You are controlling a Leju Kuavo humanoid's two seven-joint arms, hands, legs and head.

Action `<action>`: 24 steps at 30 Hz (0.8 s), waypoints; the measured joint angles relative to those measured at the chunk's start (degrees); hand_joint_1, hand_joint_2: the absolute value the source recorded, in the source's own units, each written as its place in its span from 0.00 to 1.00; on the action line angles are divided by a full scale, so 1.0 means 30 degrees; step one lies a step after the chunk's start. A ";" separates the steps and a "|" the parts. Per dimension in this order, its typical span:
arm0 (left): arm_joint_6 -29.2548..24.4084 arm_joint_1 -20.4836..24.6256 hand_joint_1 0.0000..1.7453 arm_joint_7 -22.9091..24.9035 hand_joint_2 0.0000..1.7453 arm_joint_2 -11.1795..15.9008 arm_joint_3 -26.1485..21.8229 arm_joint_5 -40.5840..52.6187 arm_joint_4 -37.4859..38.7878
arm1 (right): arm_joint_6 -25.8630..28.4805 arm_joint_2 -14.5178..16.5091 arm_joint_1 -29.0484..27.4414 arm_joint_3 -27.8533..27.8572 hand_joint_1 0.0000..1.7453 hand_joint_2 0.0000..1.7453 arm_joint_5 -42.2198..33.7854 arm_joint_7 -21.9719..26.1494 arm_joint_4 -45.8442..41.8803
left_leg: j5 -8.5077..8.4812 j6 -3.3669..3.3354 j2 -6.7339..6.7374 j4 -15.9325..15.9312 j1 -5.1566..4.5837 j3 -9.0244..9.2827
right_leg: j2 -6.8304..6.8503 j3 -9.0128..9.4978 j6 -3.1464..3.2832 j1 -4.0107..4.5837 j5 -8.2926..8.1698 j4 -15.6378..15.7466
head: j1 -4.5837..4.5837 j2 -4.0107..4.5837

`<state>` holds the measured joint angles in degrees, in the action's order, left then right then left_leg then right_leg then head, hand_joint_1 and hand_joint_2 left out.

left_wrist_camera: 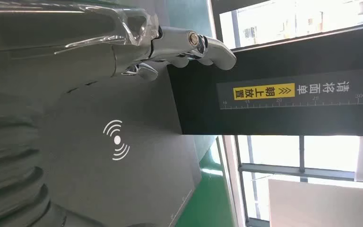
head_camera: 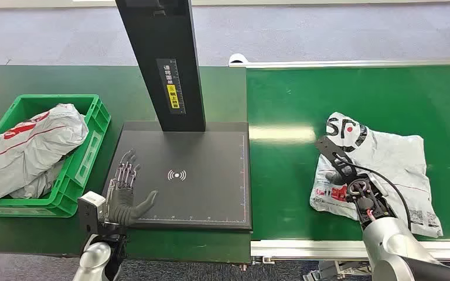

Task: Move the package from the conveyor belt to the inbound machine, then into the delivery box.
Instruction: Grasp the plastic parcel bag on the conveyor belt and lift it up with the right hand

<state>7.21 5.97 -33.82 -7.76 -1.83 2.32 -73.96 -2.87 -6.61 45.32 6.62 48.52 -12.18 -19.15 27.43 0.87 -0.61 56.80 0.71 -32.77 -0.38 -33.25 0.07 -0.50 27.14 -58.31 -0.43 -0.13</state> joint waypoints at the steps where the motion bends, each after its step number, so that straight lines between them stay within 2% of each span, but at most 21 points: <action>1: -0.0002 0.0000 0.00 -0.0001 1.00 0.0000 -0.0001 0.0000 0.0000 | -0.0021 0.0033 0.0013 -0.0002 1.00 1.00 0.0012 0.0021 0.0000 | 0.0000 0.0000 -0.0001 0.0000 0.0000 0.0000 | 0.0001 0.0000 0.0000 0.0000 0.0000 0.0000 | -0.0001 0.0000; 13: -0.0259 -0.0002 0.00 -0.0004 1.00 0.0007 -0.0020 0.0219 -0.0135 | -0.0191 0.0561 0.0335 -0.0113 1.00 1.00 0.0572 0.0595 0.0000 | 0.0000 0.0000 -0.0007 0.0000 -0.0001 -0.0005 | 0.0004 0.0000 0.0000 -0.0001 0.0000 -0.0001 | 0.0000 0.0000; 20: -0.0279 -0.0220 0.00 0.0007 1.00 0.0027 -0.0049 0.0228 -0.0550 | 0.0886 0.0859 0.0536 -0.0016 1.00 1.00 0.0319 0.3169 -0.0146 | 0.0000 0.0000 -0.0007 0.0000 0.0000 -0.0005 | 0.0005 -0.0001 0.0000 0.0000 0.0000 -0.0002 | 0.0002 0.0000; 23: -0.0277 -0.0387 0.00 0.0011 1.00 0.0047 -0.0058 0.0226 -0.0727 | 0.1652 0.1027 0.0587 0.0053 0.83 1.00 0.0340 0.4300 -0.0497 | 0.0000 0.0000 -0.0007 0.0000 0.0000 -0.0006 | 0.0005 -0.0001 0.0000 0.0000 0.0001 -0.0002 | 0.0002 0.0000; 24: -0.0277 -0.0409 0.00 0.0011 1.00 0.0053 -0.0060 0.0226 -0.0756 | 0.1883 0.1098 0.0593 0.0058 0.58 1.00 0.0423 0.4540 -0.0641 | 0.0000 0.0000 -0.0007 0.0000 0.0000 -0.0006 | 0.0005 -0.0001 0.0000 0.0000 0.0001 -0.0002 | 0.0002 0.0000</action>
<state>6.38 4.74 -33.79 -7.60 -2.01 2.99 -76.23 2.77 -3.32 47.10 6.80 49.79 1.43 -21.07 27.43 0.87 -0.63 56.80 0.71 -32.79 -0.37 -33.25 0.07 -0.50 27.14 -58.32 -0.42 -0.13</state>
